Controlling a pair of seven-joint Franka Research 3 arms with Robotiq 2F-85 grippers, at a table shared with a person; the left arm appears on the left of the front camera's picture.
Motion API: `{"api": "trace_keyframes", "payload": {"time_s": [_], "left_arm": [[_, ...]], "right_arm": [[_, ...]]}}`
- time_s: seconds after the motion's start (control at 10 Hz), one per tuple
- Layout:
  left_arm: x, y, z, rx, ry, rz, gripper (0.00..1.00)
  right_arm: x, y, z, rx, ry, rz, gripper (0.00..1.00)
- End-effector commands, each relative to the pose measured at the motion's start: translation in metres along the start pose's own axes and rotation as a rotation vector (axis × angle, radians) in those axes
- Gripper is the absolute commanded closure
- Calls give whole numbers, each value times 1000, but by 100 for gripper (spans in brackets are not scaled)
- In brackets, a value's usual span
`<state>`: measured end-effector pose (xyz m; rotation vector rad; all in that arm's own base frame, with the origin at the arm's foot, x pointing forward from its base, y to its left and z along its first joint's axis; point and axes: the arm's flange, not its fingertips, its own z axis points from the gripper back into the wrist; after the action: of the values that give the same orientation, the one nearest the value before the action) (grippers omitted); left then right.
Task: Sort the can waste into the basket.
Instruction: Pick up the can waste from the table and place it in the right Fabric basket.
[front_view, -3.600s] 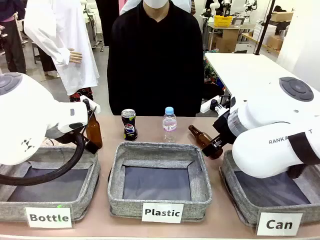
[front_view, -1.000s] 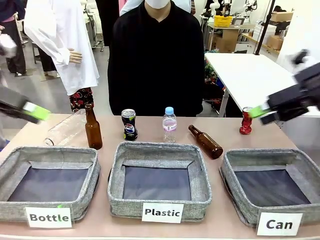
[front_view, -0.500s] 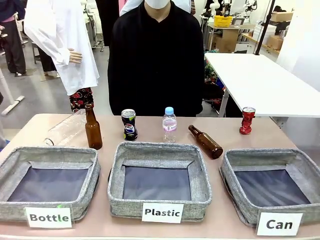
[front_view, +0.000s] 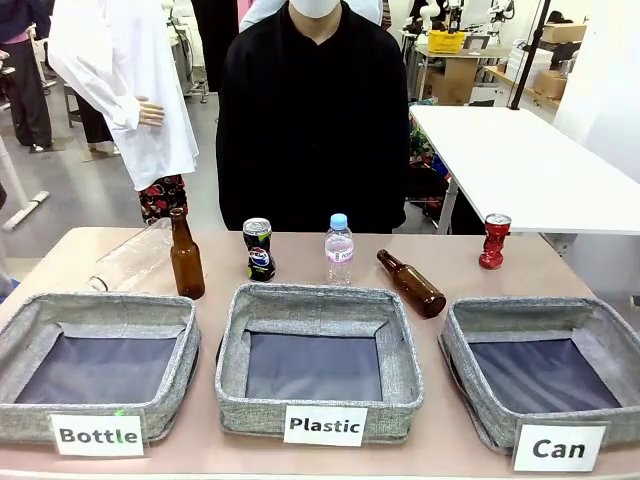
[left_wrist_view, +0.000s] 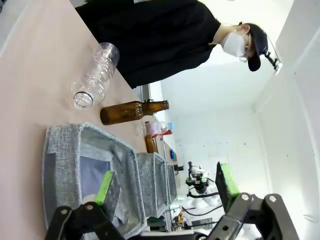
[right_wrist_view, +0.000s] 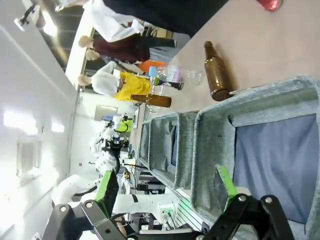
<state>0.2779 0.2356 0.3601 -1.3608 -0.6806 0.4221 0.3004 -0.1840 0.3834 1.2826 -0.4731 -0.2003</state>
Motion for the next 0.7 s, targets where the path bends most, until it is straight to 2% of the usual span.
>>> {"api": "trace_keyframes", "payload": {"time_s": [0.0,0.3,0.4,0.5,0.6], "left_arm": [[-3,-11,7,12,16,-47,0],[-3,-11,7,12,16,-47,0],[-3,-11,7,12,16,-47,0],[-3,-11,7,12,16,-47,0],[-3,-11,7,12,16,-47,0]], "right_arm": [[-1,13,5,14,-5,51,0],[0,14,3,0,8,28,0],[11,19,-9,-96,28,63,0],[32,30,-22,-208,-45,278,0],[51,36,-34,-343,-65,516,0]]}}
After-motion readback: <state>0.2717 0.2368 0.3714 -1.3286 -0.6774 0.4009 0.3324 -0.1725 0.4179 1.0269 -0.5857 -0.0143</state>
